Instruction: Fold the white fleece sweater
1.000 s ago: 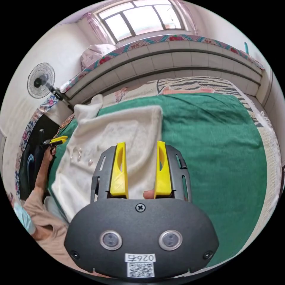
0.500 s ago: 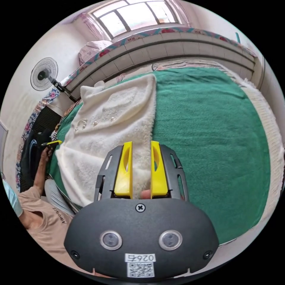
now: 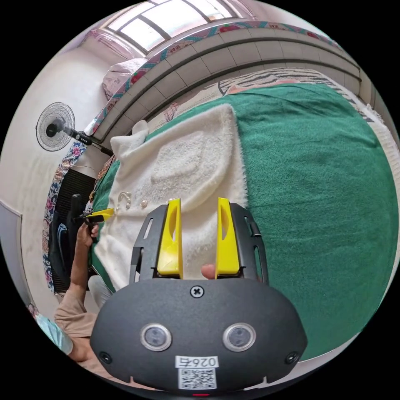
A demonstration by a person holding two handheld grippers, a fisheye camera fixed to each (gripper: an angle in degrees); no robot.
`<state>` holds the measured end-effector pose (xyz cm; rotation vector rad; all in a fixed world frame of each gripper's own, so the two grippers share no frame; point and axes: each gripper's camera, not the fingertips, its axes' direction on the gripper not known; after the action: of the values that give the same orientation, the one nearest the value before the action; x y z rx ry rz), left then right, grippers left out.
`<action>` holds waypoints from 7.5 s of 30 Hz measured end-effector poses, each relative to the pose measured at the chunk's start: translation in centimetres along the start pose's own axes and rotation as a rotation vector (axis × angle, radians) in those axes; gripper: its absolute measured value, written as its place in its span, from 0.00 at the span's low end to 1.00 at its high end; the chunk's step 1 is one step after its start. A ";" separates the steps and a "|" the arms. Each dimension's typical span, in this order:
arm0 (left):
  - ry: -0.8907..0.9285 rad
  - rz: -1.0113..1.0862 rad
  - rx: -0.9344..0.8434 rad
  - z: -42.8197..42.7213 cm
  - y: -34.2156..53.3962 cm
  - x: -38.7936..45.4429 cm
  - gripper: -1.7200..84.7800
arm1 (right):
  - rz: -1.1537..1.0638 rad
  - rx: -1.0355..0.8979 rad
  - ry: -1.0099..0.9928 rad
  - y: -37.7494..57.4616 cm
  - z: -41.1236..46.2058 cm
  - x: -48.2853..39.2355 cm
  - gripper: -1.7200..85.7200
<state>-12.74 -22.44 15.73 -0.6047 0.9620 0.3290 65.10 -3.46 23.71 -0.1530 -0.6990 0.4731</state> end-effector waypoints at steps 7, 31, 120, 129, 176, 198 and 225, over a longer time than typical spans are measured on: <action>-0.095 -0.010 0.017 -2.4 -0.2 -0.5 0.08 | 0.003 -0.043 -0.036 -3.0 0.6 0.3 0.02; 0.075 0.426 0.102 -11.1 10.0 5.2 0.01 | -0.182 0.114 0.098 5.8 -19.0 -8.7 0.01; -0.156 0.251 0.022 -14.2 2.3 1.0 0.01 | -0.277 -0.030 0.403 -2.1 -16.7 -12.5 0.00; -0.151 0.400 0.411 -25.3 12.2 9.7 0.06 | -0.261 0.255 0.402 10.0 -29.9 -13.6 0.02; -0.330 0.398 0.314 -7.9 25.2 20.4 0.03 | -0.638 0.088 0.748 -7.0 1.5 -42.0 0.04; -0.100 0.163 0.557 -12.2 -3.3 3.3 0.22 | -0.321 0.249 0.014 -17.8 5.1 -31.5 0.06; 0.567 0.147 0.482 -1.1 -5.3 -13.3 0.21 | -0.359 0.080 -0.320 -16.4 10.4 -19.1 0.15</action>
<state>-17.91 -27.29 28.28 -0.1777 1.5754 0.0399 51.66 -27.11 25.20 0.1268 -0.9963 0.1800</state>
